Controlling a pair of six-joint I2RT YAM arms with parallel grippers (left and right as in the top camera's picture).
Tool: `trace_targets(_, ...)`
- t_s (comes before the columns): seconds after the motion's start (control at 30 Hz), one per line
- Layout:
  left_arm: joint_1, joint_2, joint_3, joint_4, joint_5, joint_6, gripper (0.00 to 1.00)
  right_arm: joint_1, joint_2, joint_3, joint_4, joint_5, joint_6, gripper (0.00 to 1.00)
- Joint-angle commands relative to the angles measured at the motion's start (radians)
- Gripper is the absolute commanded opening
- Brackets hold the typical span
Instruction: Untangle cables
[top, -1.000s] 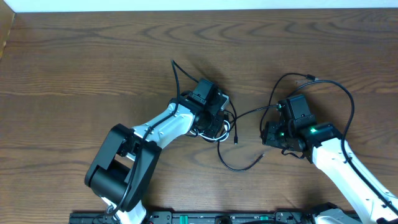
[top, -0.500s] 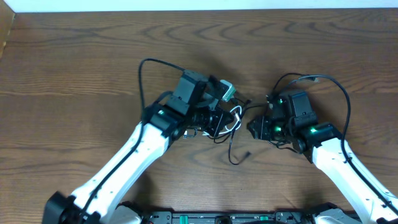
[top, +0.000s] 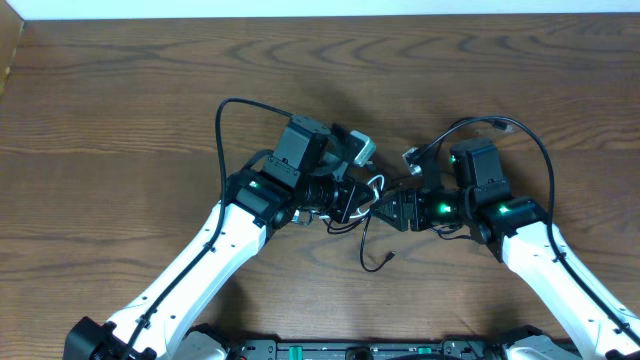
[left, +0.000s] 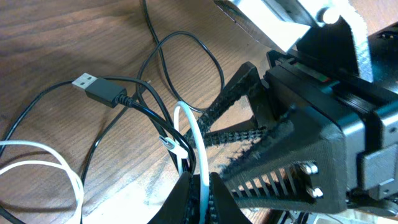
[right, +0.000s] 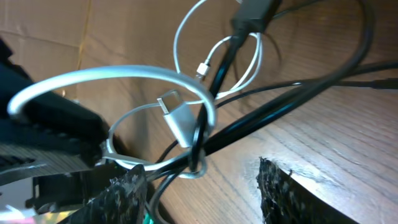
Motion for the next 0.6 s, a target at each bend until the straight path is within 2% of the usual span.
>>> trace_targets(0.0, -0.003, 0.000, 0.016, 0.000, 0.022, -0.044, 0.06, -0.002, 0.002, -0.002, 0.012, -0.043, -0.028, 0.53)
trace_targets(0.13, -0.002, 0.000, 0.016, 0.002, 0.070, -0.047, 0.07, -0.002, 0.002, -0.002, 0.021, 0.047, -0.019, 0.37)
trace_targets(0.27, -0.002, 0.000, 0.016, 0.002, 0.149, -0.047, 0.08, -0.002, 0.002, -0.002, 0.025, 0.120, 0.018, 0.28)
trace_targets(0.4, -0.002, 0.000, 0.016, 0.001, 0.151, -0.047, 0.08, -0.002, 0.002, -0.002, 0.032, 0.127, 0.026, 0.23)
trace_targets(0.57, -0.002, 0.000, 0.016, 0.001, 0.151, -0.047, 0.08, -0.002, 0.002, -0.002, 0.043, 0.111, 0.045, 0.25)
